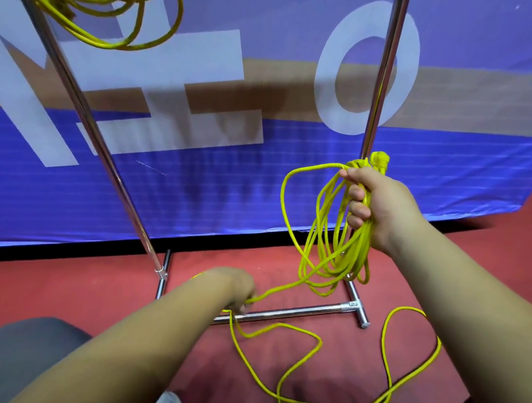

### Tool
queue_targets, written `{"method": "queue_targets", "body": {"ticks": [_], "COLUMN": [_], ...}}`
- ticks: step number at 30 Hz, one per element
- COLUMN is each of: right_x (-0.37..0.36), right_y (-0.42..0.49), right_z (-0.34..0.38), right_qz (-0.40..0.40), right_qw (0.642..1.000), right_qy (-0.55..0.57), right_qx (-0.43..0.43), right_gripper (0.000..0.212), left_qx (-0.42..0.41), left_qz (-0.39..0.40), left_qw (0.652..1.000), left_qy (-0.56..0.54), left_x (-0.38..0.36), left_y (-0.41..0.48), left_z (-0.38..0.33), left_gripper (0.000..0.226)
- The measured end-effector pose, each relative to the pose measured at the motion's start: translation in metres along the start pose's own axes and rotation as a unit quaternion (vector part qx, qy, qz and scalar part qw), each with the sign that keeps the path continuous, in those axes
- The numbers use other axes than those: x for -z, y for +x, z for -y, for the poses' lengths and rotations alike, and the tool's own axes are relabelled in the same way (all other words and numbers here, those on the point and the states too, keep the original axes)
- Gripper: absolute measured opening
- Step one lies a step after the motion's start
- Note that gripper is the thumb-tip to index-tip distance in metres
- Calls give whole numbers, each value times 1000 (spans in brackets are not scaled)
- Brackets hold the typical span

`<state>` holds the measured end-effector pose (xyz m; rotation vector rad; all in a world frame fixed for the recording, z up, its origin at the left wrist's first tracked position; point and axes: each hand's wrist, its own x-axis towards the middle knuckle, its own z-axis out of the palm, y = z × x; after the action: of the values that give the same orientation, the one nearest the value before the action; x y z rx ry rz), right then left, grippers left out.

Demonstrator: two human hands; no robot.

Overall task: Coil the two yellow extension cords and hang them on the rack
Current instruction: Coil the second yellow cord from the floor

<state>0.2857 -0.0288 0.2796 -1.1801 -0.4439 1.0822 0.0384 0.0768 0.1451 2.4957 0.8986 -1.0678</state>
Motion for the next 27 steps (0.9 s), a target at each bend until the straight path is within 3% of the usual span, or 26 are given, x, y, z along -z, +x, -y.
{"method": "queue_targets", "body": {"ticks": [3, 8, 11, 14, 17, 20, 21, 22, 24, 25, 27], "right_x": [-4, -6, -7, -11, -14, -16, -16, -15, -12, -10, -5], "right_y": [-1, -2, -3, -3, -1, 2, 3, 5, 8, 10, 13], "right_z": [0, -3, -5, -8, -13, -18, -20, -22, -26, -28, -32], "right_qz": [26, 48, 45, 42, 35, 13, 0, -14, -40, -50, -71], "right_qw": [998, 991, 991, 992, 992, 993, 993, 993, 993, 992, 991], "right_qy": [-57, -121, -125, -121, -121, -114, -109, -106, -105, -104, -103], "right_qx": [23, 38, 23, 13, 20, 40, 44, 46, 44, 43, 40], "right_gripper": [23, 41, 33, 20, 15, 25, 28, 30, 31, 30, 28], "left_qx": [38, 45, 6, 33, 37, 76, 75, 64, 22, -7, -65], "left_qz": [-103, -314, -305, -336, -378, -331, -320, -319, -350, -371, -388], "left_qw": [994, 931, 937, 936, 912, 907, 887, 842, 705, 657, 633], "left_qy": [8, -180, -170, -95, -154, -249, -323, -430, -617, -656, -667], "left_x": [33, 85, 103, 114, 130, 143, 143, 141, 133, 130, 129], "left_y": [-12, -54, -74, -90, -108, -122, -124, -123, -120, -118, -117], "left_z": [33, 77, 84, 84, 72, 66, 65, 65, 64, 63, 59], "left_gripper": [8, 14, 10, 3, 10, 17, 23, 28, 28, 20, 18]}}
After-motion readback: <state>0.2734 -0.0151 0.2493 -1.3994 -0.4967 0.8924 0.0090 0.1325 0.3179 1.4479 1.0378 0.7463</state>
